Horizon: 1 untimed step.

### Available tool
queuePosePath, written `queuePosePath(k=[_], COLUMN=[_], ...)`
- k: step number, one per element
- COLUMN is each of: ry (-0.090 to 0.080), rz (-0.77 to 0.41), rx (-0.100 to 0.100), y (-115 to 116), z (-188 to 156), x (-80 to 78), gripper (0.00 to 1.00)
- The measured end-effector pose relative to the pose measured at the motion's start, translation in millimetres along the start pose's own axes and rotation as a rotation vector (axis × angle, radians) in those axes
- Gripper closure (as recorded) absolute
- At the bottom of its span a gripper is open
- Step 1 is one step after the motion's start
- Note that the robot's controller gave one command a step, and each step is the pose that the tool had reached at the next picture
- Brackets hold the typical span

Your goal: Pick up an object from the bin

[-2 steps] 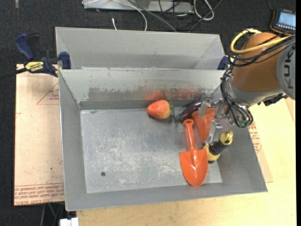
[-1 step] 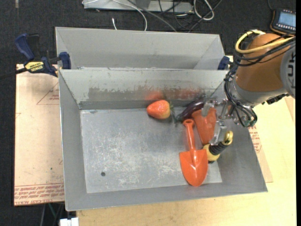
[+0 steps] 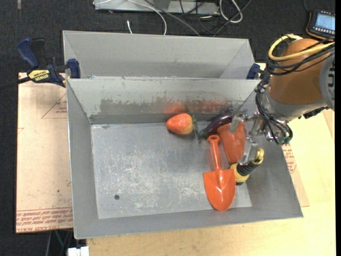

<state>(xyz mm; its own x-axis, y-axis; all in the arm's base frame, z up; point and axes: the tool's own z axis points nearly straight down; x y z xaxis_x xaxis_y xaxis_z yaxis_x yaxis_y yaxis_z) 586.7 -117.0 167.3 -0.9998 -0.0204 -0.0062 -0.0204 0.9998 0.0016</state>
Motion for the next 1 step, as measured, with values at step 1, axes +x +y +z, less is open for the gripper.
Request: queuePosePath(k=[1], ry=[-0.002], rz=[-0.038], rx=[0.0], y=[-6.8], z=[-7.0], x=[-8.5], gripper=[0.0])
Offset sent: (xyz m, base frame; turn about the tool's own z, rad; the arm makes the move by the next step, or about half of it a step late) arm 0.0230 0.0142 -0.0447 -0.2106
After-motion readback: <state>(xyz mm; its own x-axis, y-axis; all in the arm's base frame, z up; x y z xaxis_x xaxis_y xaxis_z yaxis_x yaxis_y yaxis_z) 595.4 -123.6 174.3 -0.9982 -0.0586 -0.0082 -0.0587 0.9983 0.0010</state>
